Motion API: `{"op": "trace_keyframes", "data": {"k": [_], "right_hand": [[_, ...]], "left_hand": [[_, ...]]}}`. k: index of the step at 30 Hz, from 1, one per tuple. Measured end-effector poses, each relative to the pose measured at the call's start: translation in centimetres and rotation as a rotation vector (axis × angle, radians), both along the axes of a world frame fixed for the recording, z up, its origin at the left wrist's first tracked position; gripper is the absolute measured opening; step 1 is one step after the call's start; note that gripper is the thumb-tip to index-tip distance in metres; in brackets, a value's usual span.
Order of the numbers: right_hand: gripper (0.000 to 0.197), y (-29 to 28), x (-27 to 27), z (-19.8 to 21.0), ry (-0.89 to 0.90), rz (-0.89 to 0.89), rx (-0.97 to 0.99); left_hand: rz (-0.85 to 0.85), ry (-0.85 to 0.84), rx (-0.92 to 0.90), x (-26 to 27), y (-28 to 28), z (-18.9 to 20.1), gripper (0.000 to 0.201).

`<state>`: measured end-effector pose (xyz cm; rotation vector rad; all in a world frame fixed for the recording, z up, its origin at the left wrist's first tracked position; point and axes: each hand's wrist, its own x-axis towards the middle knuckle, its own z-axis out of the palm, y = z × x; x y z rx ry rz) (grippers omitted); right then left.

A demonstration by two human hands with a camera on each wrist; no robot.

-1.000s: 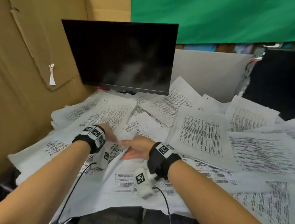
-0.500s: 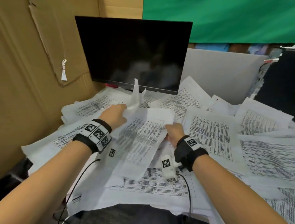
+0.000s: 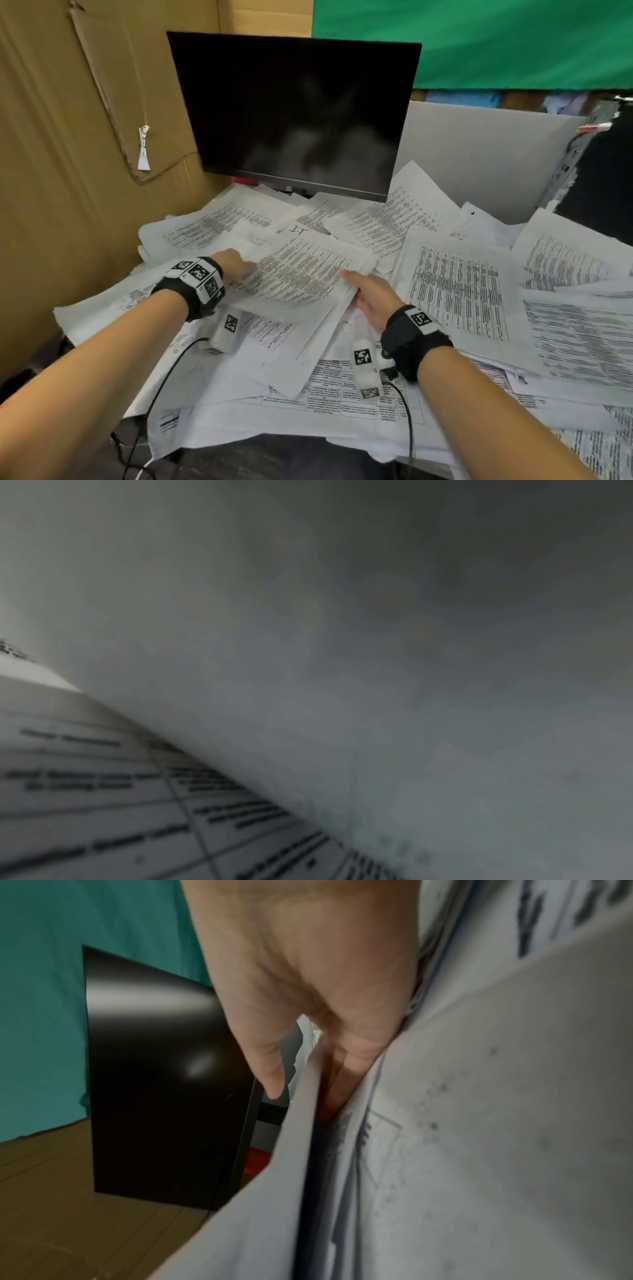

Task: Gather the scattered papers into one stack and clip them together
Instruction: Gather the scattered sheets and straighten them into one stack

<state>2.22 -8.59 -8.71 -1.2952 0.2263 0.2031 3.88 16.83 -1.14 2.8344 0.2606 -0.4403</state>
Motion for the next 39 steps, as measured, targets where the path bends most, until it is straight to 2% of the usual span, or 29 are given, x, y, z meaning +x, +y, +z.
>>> {"op": "trace_keyframes", "data": {"k": [3,4,6,8,10,12,14,16,19,22,24,26,28,32,35,39], "right_hand": [[0.032,0.4,0.3,0.3,0.07,0.094,0.039],[0.03,0.6,0.4,0.3,0.116,0.107,0.024],[0.04,1.1,0.8,-0.2,0.172,0.062,-0.058],[0.043,1.4,1.1,-0.5,0.162,-0.01,-0.128],[0.042,1.5,1.1,-0.8,0.159,-0.043,-0.136],[0.042,1.4,1.2,-1.1,0.155,-0.057,-0.106],[0.04,1.2,1.1,-1.1,0.156,-0.062,-0.091],[0.037,1.2,1.0,-1.2,0.149,-0.085,-0.076],[0.039,1.5,0.8,-1.2,0.132,-0.122,-0.083],[0.05,1.4,0.9,-1.6,0.129,-0.149,-0.084],[0.05,1.4,0.8,-1.5,0.124,-0.141,-0.061],[0.043,1.4,0.4,-1.3,0.103,-0.128,-0.058],[0.039,1.4,0.2,-1.3,0.071,-0.132,-0.069],[0.039,1.2,0.0,-1.6,0.043,-0.146,-0.034],[0.036,0.8,0.2,-1.9,0.072,-0.159,0.021],[0.034,0.9,0.9,-1.3,0.167,-0.184,-0.027]], "left_hand": [[-0.107,0.027,-0.001,-0.1,-0.8,-1.2,0.036],[-0.132,0.058,-0.044,0.1,-1.3,-1.8,0.035],[-0.16,0.096,-0.179,0.1,-2.1,-1.9,0.038],[-0.12,0.124,-0.292,0.8,-1.4,-1.0,0.031],[-0.047,0.043,-0.306,1.7,0.9,0.2,0.028],[0.064,-0.084,-0.159,2.4,3.7,0.8,0.034],[0.112,-0.077,0.028,2.4,6.1,1.0,0.042],[0.115,-0.026,0.12,2.4,7.6,0.8,0.053],[0.082,-0.014,0.102,2.8,8.3,0.5,0.073],[0.034,0.064,0.075,2.7,7.7,0.6,0.088],[0.019,0.08,0.072,2.5,7.0,0.6,0.089],[0.03,-0.014,0.079,2.7,6.1,0.8,0.076],[0.025,-0.199,0.057,2.9,5.4,1.9,0.056],[0.041,-0.531,-0.035,2.4,4.0,5.9,0.033],[0.03,-0.754,0.023,1.6,2.6,9.3,0.025],[-0.01,-1.059,0.059,0.7,2.9,12.8,0.016]]}}
